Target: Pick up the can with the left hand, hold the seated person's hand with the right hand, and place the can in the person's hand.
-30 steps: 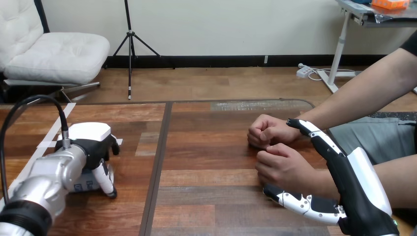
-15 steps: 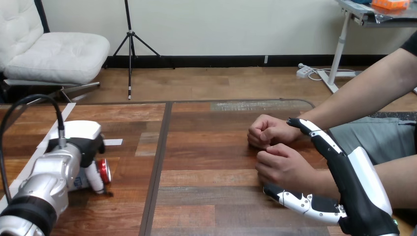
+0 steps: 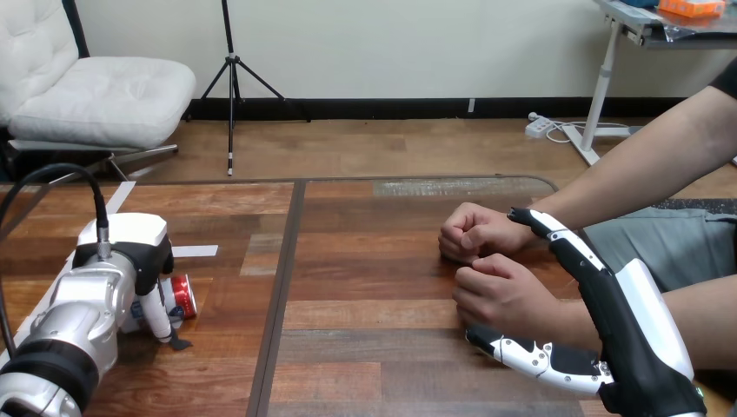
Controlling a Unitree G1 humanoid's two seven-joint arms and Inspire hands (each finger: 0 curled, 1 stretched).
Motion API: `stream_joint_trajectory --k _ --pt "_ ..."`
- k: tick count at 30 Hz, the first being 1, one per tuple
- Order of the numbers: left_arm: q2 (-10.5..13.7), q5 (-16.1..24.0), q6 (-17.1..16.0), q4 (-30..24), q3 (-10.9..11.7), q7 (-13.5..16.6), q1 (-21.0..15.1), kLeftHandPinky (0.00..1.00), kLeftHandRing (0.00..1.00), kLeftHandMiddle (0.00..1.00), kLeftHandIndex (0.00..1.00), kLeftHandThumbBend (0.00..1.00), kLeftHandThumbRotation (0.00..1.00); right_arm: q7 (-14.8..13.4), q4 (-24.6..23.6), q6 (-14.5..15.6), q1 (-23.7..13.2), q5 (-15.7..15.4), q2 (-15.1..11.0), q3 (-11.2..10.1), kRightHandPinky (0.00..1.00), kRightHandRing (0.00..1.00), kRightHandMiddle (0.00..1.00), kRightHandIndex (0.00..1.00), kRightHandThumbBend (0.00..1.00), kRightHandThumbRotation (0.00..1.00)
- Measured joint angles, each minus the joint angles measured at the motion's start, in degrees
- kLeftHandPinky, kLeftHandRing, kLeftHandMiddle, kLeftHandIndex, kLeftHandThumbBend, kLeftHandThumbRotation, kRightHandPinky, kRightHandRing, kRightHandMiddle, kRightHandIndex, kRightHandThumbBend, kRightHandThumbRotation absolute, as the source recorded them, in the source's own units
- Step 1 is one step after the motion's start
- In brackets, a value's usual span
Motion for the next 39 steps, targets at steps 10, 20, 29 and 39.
stream_joint_trajectory --k 10,20,29,39 --pt "0.0 0.0 0.3 0.1 -0.3 -2.0 -0.6 0.42 0.62 0.70 0.79 0.96 0.10 0.0 0.0 0.0 0.0 0.5 0.0 0.0 0.90 0.91 0.92 0.87 0.76 0.28" --pt "0.0 0.0 1.9 0.1 -1.0 -4.5 -1.3 0.25 0.40 0.55 0.79 0.94 0.12 0.0 0.0 0.0 -0.1 0.5 0.0 0.0 0.90 0.91 0.92 0.88 0.75 0.28" --pt "0.0 -0.6 2.0 0.2 -0.9 -3.6 -1.2 0.23 0.36 0.51 0.75 0.90 0.04 0.0 0.0 0.0 -0.1 0.5 -0.1 0.0 0.89 0.92 0.92 0.88 0.75 0.29" --pt "0.6 -3.9 -4.1 0.2 1.3 8.1 2.2 0.34 0.44 0.52 0.57 0.76 0.00 0.0 0.0 0.0 -0.1 0.5 -0.1 0.0 0.89 0.91 0.92 0.87 0.76 0.29"
